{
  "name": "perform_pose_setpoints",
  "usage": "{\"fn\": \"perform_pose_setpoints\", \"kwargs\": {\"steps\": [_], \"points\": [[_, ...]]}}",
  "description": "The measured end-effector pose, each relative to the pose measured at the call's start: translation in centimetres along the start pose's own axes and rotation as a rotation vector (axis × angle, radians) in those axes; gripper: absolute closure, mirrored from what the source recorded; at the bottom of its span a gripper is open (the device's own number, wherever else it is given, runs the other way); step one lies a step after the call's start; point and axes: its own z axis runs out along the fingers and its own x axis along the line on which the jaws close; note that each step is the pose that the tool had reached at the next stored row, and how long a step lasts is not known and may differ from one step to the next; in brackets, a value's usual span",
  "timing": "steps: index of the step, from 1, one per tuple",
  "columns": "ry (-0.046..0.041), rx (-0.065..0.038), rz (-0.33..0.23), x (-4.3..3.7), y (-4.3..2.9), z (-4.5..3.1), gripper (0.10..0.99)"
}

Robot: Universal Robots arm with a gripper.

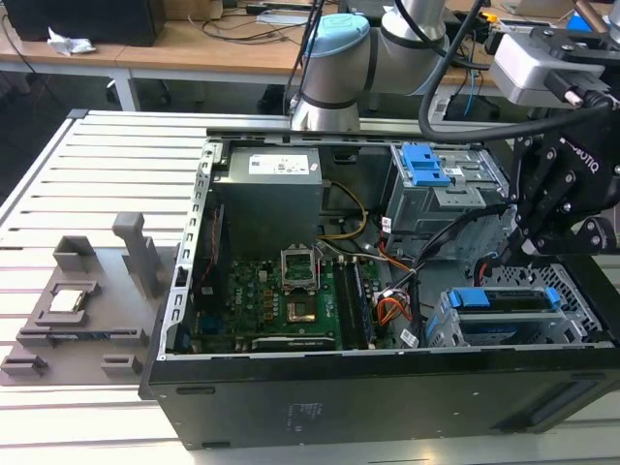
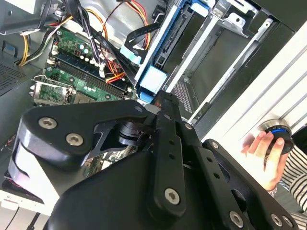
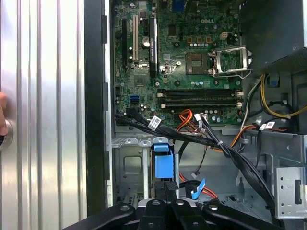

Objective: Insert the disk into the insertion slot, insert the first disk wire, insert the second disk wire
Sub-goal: 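Insert the disk into the insertion slot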

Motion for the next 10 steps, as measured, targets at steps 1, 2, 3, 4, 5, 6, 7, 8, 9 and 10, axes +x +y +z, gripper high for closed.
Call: {"fn": "perform_pose_setpoints", "kwargs": {"steps": [1,2,3,4,5,6,7,8,9,10], "points": [[0.0000,0.000,0.000,0.00,0.00,0.01,0.980],[0.0000,0.000,0.000,0.00,0.00,0.02,0.980],[0.0000,0.000,0.000,0.00,0.00,0.03,0.980],[0.0001,0.000,0.000,0.00,0.00,0.04,0.980],[-0.0001,0.000,0.000,0.00,-0.04,0.08,0.980],[-0.0005,0.000,0.000,0.00,-0.13,0.18,0.980],[-0.0002,0.000,0.000,0.00,-0.20,0.27,0.980],[0.0000,0.000,0.000,0.00,-0.37,0.54,0.980],[0.0003,0.000,0.000,-0.01,-0.51,0.66,0.980],[0.0005,0.000,0.000,-0.01,-0.61,0.73,0.980]]}}
